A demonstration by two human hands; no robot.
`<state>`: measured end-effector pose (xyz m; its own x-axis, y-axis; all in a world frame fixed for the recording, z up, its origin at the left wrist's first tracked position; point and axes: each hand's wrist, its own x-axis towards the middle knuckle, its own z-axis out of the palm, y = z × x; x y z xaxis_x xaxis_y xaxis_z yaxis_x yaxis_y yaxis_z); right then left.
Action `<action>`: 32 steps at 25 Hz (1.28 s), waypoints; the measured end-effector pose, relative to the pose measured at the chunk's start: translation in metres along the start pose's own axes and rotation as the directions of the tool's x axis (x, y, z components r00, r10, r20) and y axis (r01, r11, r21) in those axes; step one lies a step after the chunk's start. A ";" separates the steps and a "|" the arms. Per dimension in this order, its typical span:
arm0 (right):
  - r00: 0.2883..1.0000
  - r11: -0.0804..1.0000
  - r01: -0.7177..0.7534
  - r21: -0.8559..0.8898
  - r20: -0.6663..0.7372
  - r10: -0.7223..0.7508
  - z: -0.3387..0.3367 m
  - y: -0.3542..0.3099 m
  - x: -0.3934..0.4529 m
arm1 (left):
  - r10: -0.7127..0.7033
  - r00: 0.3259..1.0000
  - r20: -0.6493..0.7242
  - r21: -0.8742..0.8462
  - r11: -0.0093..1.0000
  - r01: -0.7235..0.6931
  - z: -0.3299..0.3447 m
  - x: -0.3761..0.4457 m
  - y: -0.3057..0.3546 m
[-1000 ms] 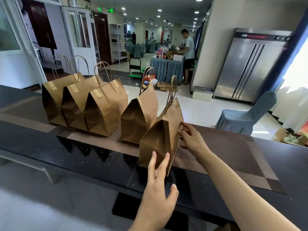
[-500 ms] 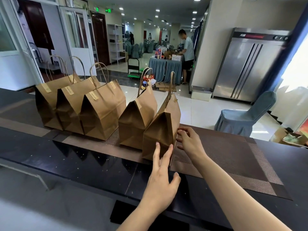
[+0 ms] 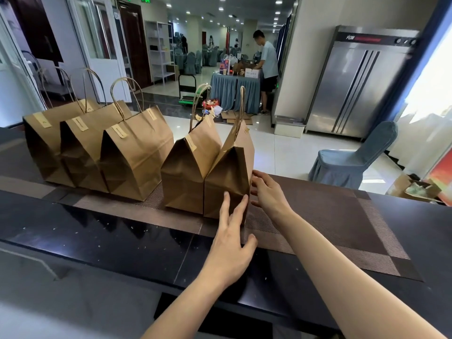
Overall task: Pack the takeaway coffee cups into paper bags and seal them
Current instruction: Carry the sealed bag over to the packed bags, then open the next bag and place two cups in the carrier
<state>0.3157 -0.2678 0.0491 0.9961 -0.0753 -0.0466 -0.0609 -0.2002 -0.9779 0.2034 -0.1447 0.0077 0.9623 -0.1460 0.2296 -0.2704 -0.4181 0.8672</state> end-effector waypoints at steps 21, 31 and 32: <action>0.958 0.994 0.047 -0.098 -0.279 -0.072 -0.107 -0.019 -0.158 | 0.207 0.957 0.203 -0.033 0.978 -0.205 0.024 -0.064 0.042; 0.795 0.983 -0.041 -0.182 -0.602 -0.078 -0.157 0.020 -0.322 | 0.464 0.759 0.457 0.133 0.808 -0.574 0.080 -0.094 0.051; 0.781 0.983 -0.050 -0.177 -0.621 -0.072 -0.156 0.021 -0.336 | 0.481 0.742 0.467 0.210 0.755 -0.621 0.084 -0.095 0.046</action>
<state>-0.0307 -0.3990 0.0755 0.7422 -0.6506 0.1607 -0.1207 -0.3656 -0.9229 0.0971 -0.2255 -0.0111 0.5702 -0.7279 0.3809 -0.8081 -0.4133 0.4197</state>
